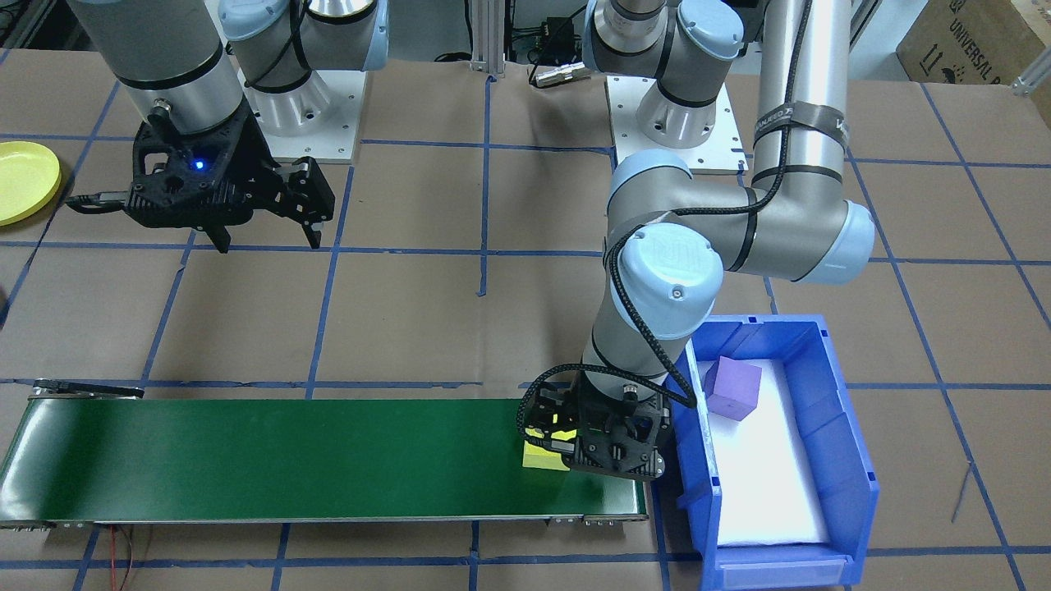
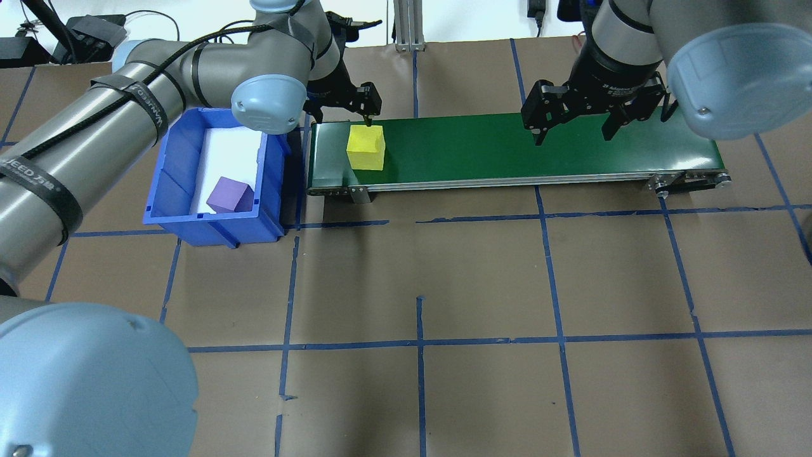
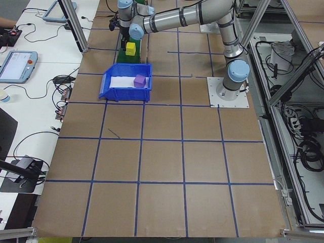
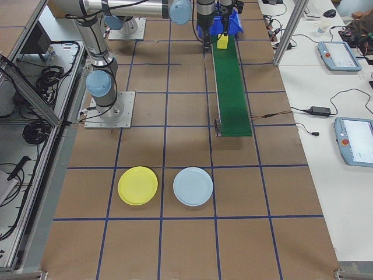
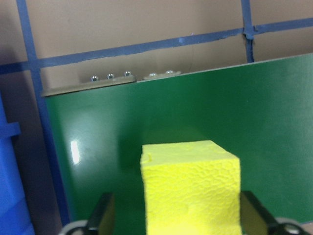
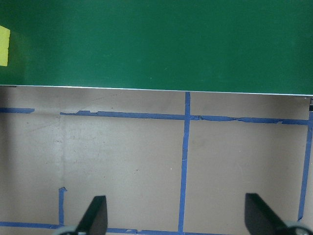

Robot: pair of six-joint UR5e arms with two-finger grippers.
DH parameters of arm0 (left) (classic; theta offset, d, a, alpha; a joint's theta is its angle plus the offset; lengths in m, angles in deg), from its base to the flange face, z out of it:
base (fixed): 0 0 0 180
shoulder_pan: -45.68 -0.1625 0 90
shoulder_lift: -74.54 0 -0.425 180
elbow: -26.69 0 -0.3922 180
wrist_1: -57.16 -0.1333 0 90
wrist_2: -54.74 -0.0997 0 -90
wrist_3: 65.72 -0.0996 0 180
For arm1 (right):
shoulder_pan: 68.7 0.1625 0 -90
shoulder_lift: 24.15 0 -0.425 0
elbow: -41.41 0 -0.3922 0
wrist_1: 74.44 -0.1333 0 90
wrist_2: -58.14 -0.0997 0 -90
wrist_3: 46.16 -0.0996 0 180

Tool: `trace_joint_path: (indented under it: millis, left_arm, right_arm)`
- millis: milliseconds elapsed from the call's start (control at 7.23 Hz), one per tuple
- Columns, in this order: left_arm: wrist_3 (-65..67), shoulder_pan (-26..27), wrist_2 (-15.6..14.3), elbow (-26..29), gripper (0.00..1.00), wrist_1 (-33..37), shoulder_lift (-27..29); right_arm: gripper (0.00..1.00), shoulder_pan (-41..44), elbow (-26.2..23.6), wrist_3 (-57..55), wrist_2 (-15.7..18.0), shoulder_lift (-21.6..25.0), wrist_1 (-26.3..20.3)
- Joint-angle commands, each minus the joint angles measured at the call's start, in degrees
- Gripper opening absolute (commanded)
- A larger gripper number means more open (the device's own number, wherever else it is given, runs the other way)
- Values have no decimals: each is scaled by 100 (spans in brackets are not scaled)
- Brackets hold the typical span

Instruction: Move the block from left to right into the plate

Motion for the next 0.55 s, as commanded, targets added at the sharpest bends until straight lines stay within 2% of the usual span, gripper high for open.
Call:
trace_joint_path:
  millis: [0, 138, 415]
  left_arm:
    - [-881, -670, -150, -113, 100, -58, -367]
    - [-1791, -1153, -150, -428, 100, 125, -692]
    - [-3679, -1875, -168, -1184, 100, 49, -932]
  right_arm:
    - [100, 1, 0, 0, 0, -3, 0]
    - [100, 1, 0, 0, 0, -3, 0]
    - [100, -86, 44, 44, 9, -11, -9]
